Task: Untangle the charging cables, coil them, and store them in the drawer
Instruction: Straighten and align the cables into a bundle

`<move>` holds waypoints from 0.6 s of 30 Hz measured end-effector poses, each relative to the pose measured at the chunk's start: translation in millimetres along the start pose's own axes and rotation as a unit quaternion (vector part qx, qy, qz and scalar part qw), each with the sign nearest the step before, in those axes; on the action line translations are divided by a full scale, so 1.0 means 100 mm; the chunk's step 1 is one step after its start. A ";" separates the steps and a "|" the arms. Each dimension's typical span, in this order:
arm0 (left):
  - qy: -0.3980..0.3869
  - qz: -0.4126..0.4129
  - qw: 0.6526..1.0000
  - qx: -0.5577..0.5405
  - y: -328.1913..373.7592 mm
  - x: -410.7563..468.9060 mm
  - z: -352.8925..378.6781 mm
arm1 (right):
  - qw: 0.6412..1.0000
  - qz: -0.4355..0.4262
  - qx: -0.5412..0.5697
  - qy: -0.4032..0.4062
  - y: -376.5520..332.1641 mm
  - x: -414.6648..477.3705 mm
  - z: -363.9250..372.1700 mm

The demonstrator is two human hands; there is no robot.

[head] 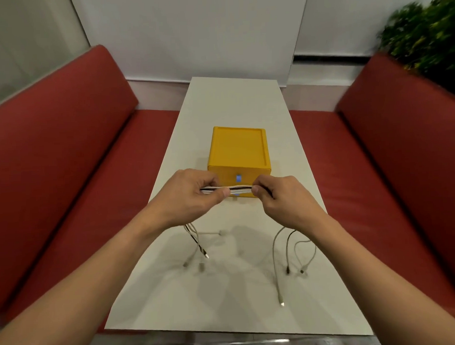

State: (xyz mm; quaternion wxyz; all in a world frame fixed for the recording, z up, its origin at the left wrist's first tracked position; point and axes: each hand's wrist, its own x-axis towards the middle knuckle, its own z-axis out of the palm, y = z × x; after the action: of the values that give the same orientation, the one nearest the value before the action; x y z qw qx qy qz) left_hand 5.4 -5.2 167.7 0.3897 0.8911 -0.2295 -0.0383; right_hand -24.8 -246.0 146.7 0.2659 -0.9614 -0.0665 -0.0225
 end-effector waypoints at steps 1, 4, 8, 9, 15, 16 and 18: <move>0.002 -0.017 1.000 0.007 -0.05 0.00 -0.02 | 1.000 -0.005 0.001 -0.008 -0.03 -0.04 -0.04; 0.006 -0.053 0.998 0.029 -0.16 -0.02 -0.05 | 0.996 -0.063 0.050 -0.047 -0.21 -0.18 -0.16; 0.018 -0.047 0.998 0.045 -0.11 -0.06 -0.11 | 0.991 -0.091 0.091 -0.039 -0.23 -0.19 -0.21; 0.020 -0.034 0.998 0.049 -0.07 -0.09 -0.13 | 0.992 -0.081 0.091 -0.028 -0.17 -0.15 -0.20; 0.018 0.007 0.999 -0.036 0.09 -0.19 -0.13 | 0.997 -0.065 0.044 0.025 -0.11 0.03 0.01; 0.015 -0.001 0.999 -0.028 0.05 -0.17 -0.15 | 0.997 -0.063 0.038 0.029 -0.12 0.04 0.03; -0.010 -0.017 1.000 0.021 -0.02 -0.13 -0.19 | 0.997 -0.050 0.043 0.028 -0.12 0.04 0.03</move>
State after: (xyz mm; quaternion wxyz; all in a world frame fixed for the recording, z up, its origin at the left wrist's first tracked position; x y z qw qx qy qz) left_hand -0.3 14.3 178.1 0.3674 0.9027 -0.2186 -0.0491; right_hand -22.1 -233.9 151.0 0.3075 -0.9435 -0.1081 -0.0594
